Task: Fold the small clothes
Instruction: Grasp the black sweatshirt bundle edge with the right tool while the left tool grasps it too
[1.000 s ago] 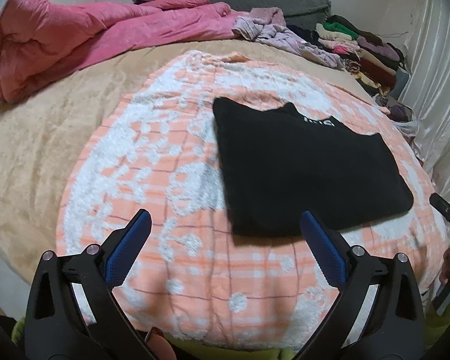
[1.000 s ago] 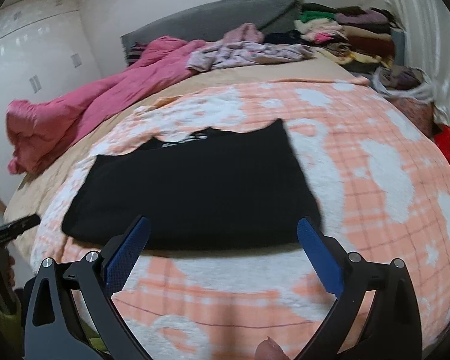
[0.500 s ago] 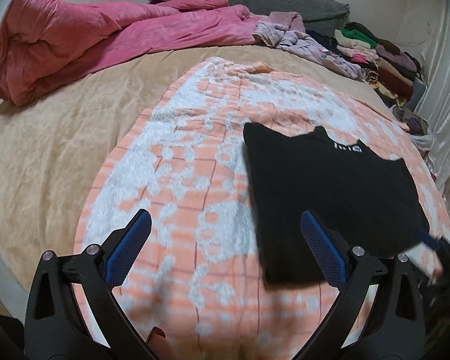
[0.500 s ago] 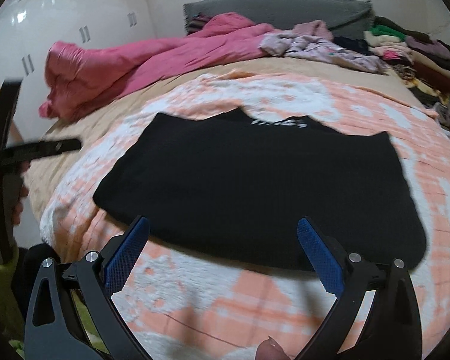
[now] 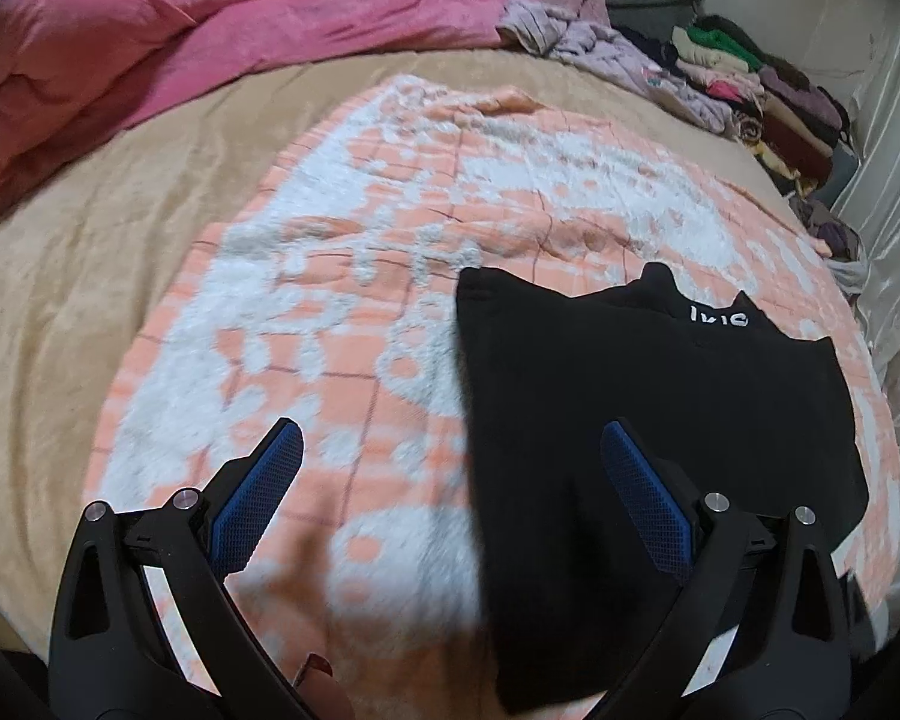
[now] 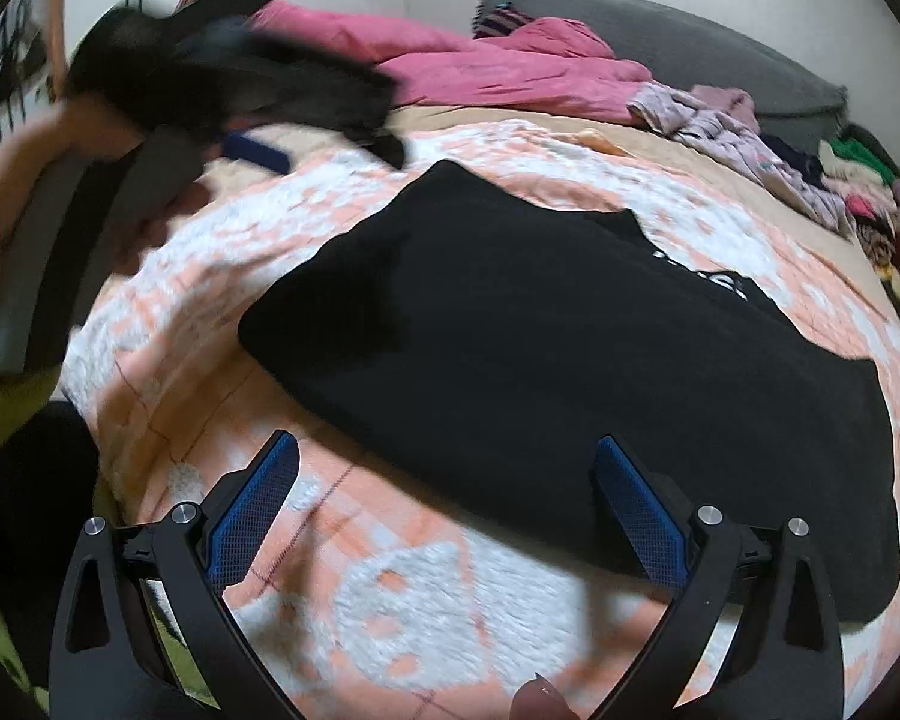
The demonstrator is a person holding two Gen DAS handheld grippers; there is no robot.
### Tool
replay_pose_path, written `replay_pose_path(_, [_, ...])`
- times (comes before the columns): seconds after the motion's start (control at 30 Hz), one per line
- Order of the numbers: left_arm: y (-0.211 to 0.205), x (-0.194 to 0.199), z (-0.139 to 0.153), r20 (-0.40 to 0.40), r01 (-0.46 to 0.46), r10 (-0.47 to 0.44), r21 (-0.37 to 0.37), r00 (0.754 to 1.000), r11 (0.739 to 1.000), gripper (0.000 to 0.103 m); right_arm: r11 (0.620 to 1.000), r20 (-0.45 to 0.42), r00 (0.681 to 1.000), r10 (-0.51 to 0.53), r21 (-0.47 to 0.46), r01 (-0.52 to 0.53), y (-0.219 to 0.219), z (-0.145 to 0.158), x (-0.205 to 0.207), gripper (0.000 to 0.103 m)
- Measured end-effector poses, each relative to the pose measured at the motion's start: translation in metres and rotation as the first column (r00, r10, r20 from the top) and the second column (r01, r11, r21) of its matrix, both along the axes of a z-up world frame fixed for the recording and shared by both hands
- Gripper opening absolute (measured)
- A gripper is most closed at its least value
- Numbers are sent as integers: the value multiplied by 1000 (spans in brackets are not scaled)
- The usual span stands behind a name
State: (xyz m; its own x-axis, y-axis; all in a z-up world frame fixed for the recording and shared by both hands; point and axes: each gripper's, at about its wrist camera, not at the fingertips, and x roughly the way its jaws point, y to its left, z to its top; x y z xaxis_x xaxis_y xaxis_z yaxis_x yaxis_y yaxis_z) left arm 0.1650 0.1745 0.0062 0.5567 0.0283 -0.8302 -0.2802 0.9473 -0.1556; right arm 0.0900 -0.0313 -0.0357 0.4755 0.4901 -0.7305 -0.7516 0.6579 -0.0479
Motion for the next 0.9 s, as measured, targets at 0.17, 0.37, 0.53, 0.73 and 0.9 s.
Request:
replay_pose_path(0.17, [-8,24,-11,-35,41,-41,-9,999,999,93,997,64,997,33,-77,-28,19,-14,-7,98])
replay_pose_path(0.37, [-12,46,-30,-83,62,-62,-7,995,998,93,984,182,982,56,-178,-23,36,-31,-8,97])
replay_pose_path(0.53, [-9,54,-42,-92,51,-56,-52,994,997,89,987,210,977,46,-163,-12,42,-34,2,82])
replay_pose_path(0.73, [-6,57,-46,-93,42,-51,-100,994,994,86,978,376,923,83,-207,-4,47,-31,1,13])
replay_pose_path(0.9, [-4,50,-46,-85,40,-55,-163,995,986,86,997,353,935,16,-80,13,22,-6,13,8])
